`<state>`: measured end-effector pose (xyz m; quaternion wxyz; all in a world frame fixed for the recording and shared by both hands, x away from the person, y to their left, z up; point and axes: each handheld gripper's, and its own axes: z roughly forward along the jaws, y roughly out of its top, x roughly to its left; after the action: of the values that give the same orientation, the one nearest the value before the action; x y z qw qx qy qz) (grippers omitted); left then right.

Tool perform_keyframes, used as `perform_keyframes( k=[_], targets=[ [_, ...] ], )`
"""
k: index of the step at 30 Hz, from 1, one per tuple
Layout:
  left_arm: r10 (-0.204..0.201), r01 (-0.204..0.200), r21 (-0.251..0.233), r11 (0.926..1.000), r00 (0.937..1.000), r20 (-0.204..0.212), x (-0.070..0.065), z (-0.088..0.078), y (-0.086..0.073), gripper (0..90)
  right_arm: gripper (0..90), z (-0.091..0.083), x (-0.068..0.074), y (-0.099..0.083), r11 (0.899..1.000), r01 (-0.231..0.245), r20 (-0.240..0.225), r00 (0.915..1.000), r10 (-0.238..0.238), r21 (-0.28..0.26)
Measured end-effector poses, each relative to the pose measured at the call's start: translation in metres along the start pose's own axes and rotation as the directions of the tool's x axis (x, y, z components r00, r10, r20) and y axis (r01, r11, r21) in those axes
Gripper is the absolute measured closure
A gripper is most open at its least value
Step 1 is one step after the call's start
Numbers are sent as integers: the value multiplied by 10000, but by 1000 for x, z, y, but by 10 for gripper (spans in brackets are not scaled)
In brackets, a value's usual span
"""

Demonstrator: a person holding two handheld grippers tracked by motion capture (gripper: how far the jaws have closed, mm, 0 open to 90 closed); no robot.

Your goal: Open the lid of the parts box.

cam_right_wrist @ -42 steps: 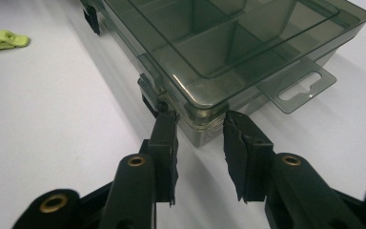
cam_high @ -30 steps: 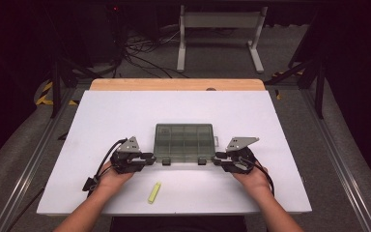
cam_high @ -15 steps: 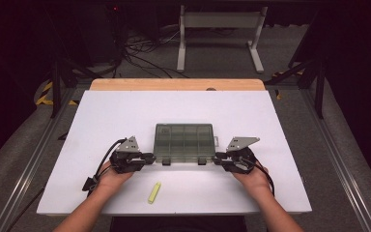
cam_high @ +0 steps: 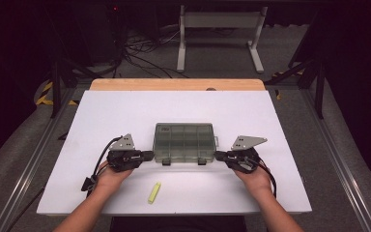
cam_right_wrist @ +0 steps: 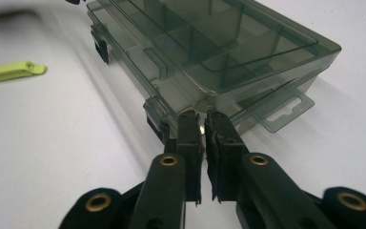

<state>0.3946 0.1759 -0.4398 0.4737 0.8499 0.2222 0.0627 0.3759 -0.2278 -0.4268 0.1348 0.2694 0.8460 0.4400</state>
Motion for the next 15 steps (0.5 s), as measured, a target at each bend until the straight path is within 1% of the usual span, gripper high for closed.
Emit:
perform_keyframes(
  k=[2, 5, 6, 10, 11, 13, 15],
  targets=[
    [-74, 74, -119, 9999, 10000, 13, 1, 0, 0, 848, 878, 0, -1, 0, 9999, -62, -22, 10000, 62, -116],
    [-42, 42, -220, 9997, 10000, -32, 2, -1, 0, 856, 885, 1, -1, 1, 9997, -112, -21, 9999, 111, -236],
    [-107, 106, -336, 9994, 9999, -27, 1, -1, 0, 856, 885, 1, -2, 1, 9995, -123, -22, 9999, 122, -277],
    [-168, 166, -527, 9985, 9999, -19, 2, -1, 0, 859, 893, 0, -3, 1, 9982, -255, -49, 9997, 253, -548],
    [-241, 243, -575, 9981, 9997, 35, 2, -1, 0, 859, 893, 0, -4, 1, 9977, -287, -35, 9996, 285, -613],
    [-207, 209, -631, 9978, 9998, 48, 3, -1, 0, 863, 897, -1, -4, 1, 9969, -338, -23, 9994, 337, -710],
    [-232, 234, -829, 9963, 9997, 36, 3, -2, 0, 869, 898, -1, -5, 1, 9964, -380, -23, 9993, 380, -764]
  ],
)
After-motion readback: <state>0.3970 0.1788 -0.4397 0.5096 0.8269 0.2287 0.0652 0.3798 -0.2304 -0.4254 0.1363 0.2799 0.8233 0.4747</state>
